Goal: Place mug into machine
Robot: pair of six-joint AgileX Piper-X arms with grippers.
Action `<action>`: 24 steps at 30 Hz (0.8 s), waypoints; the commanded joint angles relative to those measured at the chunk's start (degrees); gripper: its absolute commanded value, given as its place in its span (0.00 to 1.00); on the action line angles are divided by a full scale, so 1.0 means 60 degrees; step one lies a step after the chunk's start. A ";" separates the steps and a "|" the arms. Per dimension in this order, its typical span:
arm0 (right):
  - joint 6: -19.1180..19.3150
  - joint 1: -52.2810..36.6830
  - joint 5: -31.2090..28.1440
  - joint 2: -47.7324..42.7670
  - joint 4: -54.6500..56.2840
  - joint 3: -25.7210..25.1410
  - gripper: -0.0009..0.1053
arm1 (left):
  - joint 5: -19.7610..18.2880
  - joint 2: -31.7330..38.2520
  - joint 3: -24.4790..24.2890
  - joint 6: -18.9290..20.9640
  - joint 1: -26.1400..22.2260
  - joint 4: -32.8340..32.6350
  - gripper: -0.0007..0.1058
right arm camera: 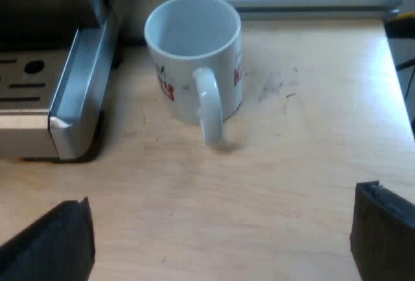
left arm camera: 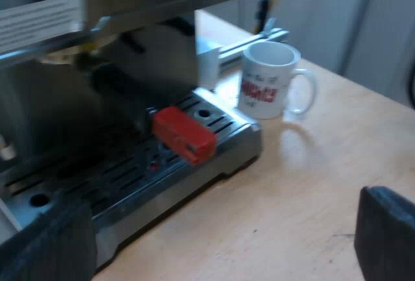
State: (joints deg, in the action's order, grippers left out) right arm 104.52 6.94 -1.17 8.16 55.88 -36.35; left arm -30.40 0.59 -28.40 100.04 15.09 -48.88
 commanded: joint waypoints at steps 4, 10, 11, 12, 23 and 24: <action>0.0129 -0.0018 0.0094 0.0602 -0.0191 -0.0101 0.77 | -0.0341 -0.0451 0.0652 -0.0018 0.0499 0.1320 0.77; 0.0129 -0.0018 0.0094 0.1179 -0.1051 0.0366 0.77 | -0.0706 -0.0797 0.1960 -0.0018 0.0597 0.3256 0.77; 0.0129 -0.0018 0.0094 0.1181 -0.1077 0.0389 0.77 | -0.0706 -0.0855 0.2228 -0.0018 0.0597 0.3579 0.77; 0.0129 -0.0018 0.0094 0.1215 -0.1145 0.0435 0.77 | -0.0706 -0.0923 0.2472 -0.0018 0.0597 0.3818 0.77; 0.0129 -0.0018 0.0196 0.1365 -0.4658 0.2806 0.77 | -0.0706 -0.1623 0.3146 -0.0018 0.0597 0.4130 0.77; 0.0129 -0.0018 0.0329 0.1385 -0.5217 0.3148 0.77 | -0.0706 -0.1654 0.3146 -0.0018 0.0597 0.4125 0.77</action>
State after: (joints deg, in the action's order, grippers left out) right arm 104.52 6.94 0.00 16.43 28.60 -18.76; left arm -33.99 -9.24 -9.34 99.88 18.40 -25.21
